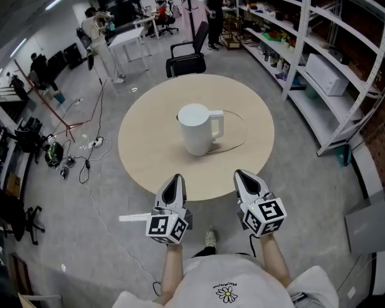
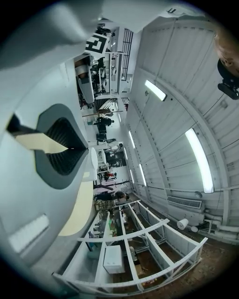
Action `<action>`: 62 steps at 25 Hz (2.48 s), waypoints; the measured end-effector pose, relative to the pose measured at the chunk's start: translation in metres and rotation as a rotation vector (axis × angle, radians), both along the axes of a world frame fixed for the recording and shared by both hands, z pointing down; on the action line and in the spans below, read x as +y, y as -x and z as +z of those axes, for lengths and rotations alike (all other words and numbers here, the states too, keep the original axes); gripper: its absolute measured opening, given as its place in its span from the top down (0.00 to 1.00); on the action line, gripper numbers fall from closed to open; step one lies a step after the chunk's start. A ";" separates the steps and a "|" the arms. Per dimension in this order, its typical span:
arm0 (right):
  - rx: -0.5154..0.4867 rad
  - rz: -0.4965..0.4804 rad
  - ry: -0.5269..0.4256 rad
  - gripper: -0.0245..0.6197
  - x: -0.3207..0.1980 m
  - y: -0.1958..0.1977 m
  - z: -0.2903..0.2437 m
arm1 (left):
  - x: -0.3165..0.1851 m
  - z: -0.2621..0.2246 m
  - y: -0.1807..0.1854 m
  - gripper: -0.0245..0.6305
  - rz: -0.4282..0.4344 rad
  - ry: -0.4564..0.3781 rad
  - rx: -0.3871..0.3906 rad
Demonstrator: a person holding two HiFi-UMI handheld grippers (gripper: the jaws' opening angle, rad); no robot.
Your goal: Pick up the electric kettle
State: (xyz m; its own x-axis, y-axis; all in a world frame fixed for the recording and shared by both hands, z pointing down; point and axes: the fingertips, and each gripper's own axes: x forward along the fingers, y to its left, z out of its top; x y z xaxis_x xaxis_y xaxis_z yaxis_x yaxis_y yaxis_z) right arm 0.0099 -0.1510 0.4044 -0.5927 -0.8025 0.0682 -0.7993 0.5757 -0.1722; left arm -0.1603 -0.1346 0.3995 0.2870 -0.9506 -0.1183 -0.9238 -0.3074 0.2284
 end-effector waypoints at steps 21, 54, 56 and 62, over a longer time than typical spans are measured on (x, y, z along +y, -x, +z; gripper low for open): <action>0.036 -0.043 0.071 0.91 -0.209 0.016 0.012 | -0.195 0.036 0.036 0.96 -0.100 0.118 -0.006; 0.276 0.029 0.193 0.69 -0.315 0.052 0.111 | -0.278 0.111 0.005 0.26 0.284 0.182 -0.164; 0.278 0.031 0.188 0.69 -0.319 0.054 0.111 | -0.281 0.112 0.003 0.24 0.303 0.188 -0.162; 0.252 0.049 0.185 0.69 -0.327 0.057 0.114 | -0.288 0.119 -0.003 0.23 0.320 0.194 -0.181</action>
